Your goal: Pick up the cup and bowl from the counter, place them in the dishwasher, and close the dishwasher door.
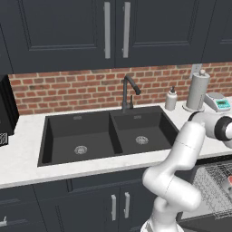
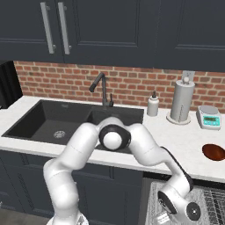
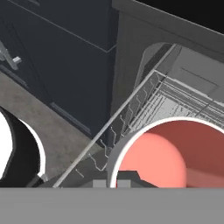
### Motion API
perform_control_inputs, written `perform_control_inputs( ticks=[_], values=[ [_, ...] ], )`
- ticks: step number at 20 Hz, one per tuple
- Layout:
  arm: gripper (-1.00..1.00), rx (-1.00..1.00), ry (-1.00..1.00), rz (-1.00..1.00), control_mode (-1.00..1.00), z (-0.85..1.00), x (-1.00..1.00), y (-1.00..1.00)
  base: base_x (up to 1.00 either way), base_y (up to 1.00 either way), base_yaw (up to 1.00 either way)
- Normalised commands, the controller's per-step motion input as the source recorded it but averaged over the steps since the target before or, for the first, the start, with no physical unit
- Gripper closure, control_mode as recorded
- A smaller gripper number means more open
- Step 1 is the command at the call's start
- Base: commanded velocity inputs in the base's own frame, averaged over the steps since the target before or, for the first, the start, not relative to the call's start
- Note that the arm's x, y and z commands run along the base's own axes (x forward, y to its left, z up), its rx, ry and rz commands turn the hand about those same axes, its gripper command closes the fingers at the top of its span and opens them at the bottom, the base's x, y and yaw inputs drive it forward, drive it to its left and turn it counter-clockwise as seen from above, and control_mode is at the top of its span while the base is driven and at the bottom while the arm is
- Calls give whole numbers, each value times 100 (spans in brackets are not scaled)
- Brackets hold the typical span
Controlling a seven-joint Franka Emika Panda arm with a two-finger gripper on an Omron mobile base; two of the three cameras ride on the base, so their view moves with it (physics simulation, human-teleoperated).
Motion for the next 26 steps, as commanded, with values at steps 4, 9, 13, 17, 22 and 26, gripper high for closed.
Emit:
perform_control_inputs(
  ticks=[4, 9, 13, 17, 22, 26],
  values=[
    [100, -2, 10, 0, -100, -53, 34, -42, 0, 0, 0],
    [100, -7, 9, 0, -100, -73, 20, -11, 0, 0, 0],
    [100, -3, 2, 0, -100, -63, 6, -10, 0, 0, 0],
    [100, -3, 0, 0, -100, -57, 0, -7, 0, 0, 0],
    [100, -2, -2, 1, -100, -46, 0, 0, 0, 0, 0],
    [100, 0, 4, 3, -100, -10, 0, -3, 0, 0, 0]
  ],
)
